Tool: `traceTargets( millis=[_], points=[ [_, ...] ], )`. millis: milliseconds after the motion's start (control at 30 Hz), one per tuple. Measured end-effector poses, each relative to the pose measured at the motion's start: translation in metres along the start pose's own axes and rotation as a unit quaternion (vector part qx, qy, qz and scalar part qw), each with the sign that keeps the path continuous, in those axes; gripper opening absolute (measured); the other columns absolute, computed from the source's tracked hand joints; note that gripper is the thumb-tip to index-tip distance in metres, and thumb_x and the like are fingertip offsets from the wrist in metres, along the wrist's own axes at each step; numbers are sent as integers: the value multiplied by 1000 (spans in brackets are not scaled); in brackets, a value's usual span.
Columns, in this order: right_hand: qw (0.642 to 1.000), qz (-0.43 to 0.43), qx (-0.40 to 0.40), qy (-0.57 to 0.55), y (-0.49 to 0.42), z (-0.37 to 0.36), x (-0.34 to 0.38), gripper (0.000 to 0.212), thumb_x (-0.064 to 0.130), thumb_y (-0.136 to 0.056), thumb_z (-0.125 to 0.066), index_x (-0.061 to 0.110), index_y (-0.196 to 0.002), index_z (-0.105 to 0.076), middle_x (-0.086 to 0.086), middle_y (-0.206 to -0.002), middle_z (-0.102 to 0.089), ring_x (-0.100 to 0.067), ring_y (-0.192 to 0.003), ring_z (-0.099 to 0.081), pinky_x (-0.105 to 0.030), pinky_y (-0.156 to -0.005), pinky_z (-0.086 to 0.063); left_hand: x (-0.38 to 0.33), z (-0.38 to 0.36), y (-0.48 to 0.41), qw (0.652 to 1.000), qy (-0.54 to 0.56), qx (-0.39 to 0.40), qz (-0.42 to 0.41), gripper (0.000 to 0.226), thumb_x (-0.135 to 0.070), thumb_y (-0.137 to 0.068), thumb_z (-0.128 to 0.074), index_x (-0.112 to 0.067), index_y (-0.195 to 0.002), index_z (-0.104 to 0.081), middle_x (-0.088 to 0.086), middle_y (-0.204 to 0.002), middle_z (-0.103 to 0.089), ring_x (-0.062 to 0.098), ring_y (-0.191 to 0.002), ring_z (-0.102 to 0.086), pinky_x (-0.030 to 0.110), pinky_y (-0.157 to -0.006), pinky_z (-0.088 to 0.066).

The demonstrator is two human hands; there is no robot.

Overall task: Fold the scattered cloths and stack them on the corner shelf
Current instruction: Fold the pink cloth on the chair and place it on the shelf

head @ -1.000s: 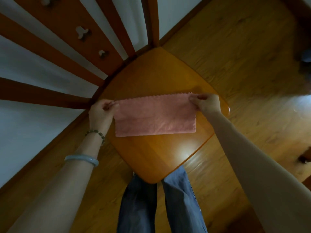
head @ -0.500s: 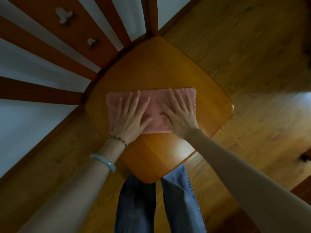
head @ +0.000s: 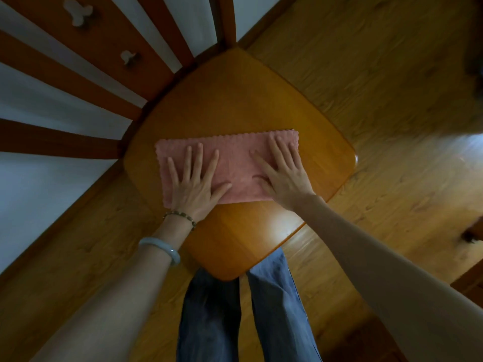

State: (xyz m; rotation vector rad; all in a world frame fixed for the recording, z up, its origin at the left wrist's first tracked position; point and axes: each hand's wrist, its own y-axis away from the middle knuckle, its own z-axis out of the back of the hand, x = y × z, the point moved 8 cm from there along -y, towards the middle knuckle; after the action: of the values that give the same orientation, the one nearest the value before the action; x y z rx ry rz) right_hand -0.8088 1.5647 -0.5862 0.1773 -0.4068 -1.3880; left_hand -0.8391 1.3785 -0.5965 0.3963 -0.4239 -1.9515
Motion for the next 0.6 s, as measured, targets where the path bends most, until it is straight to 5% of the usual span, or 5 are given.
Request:
traceTargets(
  millis=[133, 300, 467, 600],
  points=[
    [962, -193, -111, -158, 9, 33, -25, 54, 16, -85, -56, -1, -136, -44, -29, -139, -40, -46, -122, -40, -54, -104, -37, -39, 16, -4, 998, 8, -32, -57, 83, -76, -86, -13, -29, -150, 10, 12, -160, 2, 34, -147, 0, 61, -112, 8],
    [858, -404, -81, -308, 31, 22, -52, 44, 19, -82, -55, 6, -123, -48, -15, -121, -47, -33, -111, -43, -37, -89, -38, -54, 0, -12, 999, -4, 5, -51, 86, -76, -84, -13, -24, -152, -9, 14, -159, -13, 35, -146, -10, 61, -115, -8],
    [834, -411, -25, -367, 25, 6, -55, 24, 20, -77, -57, 4, -94, -60, -13, -99, -61, -28, -91, -54, -28, -62, -37, -63, 36, -7, 991, 119, -31, -45, 74, -57, -93, -40, -17, -152, -18, 11, -160, -13, 30, -147, -6, 49, -117, -6],
    [808, -372, -24, -456, 23, 30, -40, 10, 16, -81, -60, 10, -88, -54, 3, -69, -50, -12, -61, -45, -17, -44, -33, -71, 74, -1, 911, 408, -58, 21, 35, -26, -93, -57, -14, -126, -56, 3, -137, -48, 15, -123, -47, 34, -100, -46]
  ],
)
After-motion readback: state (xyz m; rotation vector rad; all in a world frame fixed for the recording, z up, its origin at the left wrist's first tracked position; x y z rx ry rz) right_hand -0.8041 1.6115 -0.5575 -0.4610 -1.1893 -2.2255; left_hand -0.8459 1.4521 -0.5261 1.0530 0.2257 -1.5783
